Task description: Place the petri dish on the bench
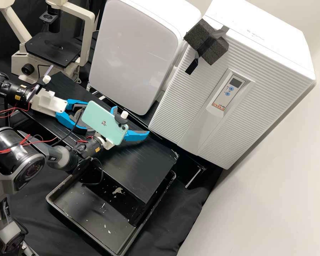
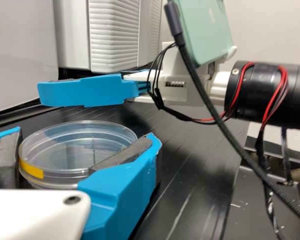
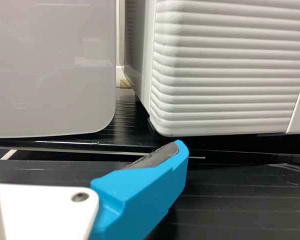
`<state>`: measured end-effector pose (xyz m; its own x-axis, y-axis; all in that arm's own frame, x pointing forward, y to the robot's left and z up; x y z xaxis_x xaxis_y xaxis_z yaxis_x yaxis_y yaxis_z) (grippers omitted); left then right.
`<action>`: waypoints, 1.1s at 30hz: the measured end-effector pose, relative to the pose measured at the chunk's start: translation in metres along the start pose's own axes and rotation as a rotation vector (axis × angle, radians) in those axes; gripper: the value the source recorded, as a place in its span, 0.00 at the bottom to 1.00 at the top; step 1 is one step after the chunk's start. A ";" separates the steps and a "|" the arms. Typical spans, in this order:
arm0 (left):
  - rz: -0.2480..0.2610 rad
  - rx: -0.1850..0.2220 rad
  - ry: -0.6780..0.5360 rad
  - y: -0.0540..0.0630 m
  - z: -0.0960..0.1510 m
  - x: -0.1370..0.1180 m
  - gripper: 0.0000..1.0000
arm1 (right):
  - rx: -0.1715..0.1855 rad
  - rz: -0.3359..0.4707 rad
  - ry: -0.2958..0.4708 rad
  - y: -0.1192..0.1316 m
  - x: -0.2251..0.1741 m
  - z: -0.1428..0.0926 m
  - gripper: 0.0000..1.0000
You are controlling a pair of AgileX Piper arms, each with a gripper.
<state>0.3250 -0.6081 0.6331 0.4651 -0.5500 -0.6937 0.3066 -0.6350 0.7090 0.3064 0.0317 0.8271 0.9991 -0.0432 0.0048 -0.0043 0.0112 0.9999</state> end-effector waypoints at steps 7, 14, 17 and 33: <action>0.004 0.006 -0.002 -0.001 -0.001 0.000 1.00 | 0.000 0.000 0.000 0.000 0.000 0.000 1.00; 0.006 0.008 -0.001 -0.001 -0.002 0.000 1.00 | 0.000 0.000 0.000 0.000 0.000 0.000 1.00; 0.003 0.002 0.005 -0.003 -0.003 -0.004 1.00 | 0.000 0.000 0.000 0.000 0.000 0.000 1.00; 0.169 0.158 0.111 0.017 -0.005 -0.086 1.00 | 0.000 0.000 0.000 0.000 0.000 0.000 1.00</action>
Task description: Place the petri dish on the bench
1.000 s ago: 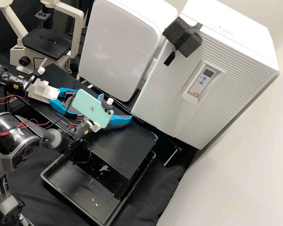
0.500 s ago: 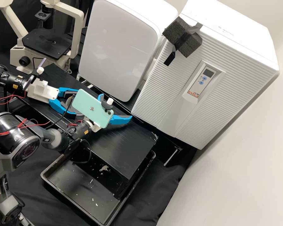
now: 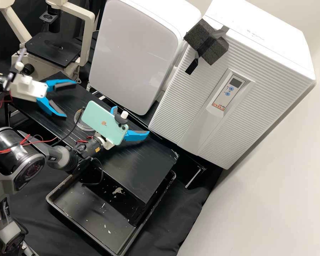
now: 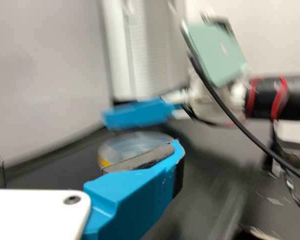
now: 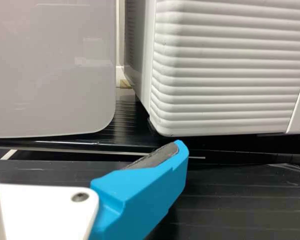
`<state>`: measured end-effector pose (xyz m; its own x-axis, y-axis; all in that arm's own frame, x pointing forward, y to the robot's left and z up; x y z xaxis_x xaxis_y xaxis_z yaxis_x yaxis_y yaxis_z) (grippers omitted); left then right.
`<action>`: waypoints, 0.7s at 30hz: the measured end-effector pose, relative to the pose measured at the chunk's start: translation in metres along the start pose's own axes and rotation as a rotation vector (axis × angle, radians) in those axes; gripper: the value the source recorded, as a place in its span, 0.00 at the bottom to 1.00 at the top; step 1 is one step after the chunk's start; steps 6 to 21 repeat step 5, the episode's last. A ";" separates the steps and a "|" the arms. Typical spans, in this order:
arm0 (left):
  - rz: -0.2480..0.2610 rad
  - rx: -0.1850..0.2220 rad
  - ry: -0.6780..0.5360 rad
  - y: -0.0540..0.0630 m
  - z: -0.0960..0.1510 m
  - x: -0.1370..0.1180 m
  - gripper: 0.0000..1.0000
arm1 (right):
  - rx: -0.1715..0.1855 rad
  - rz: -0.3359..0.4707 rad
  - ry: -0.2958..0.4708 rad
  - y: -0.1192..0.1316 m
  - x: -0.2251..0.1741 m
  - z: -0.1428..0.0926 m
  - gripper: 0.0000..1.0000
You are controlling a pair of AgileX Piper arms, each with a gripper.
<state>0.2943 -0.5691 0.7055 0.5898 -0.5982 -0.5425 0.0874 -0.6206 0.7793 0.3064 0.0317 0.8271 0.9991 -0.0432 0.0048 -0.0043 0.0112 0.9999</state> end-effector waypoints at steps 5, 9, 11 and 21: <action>0.131 -0.029 0.124 0.013 -0.015 -0.027 1.00 | 0.000 0.000 0.000 0.000 0.000 0.000 1.00; 0.131 -0.029 0.124 0.013 -0.015 -0.027 1.00 | 0.000 0.000 0.000 0.000 0.000 0.000 1.00; 0.131 -0.029 0.124 0.013 -0.015 -0.027 1.00 | 0.000 0.000 0.000 0.000 0.000 0.000 1.00; 0.131 -0.029 0.124 0.013 -0.015 -0.027 1.00 | 0.000 0.000 0.000 0.000 0.000 0.000 1.00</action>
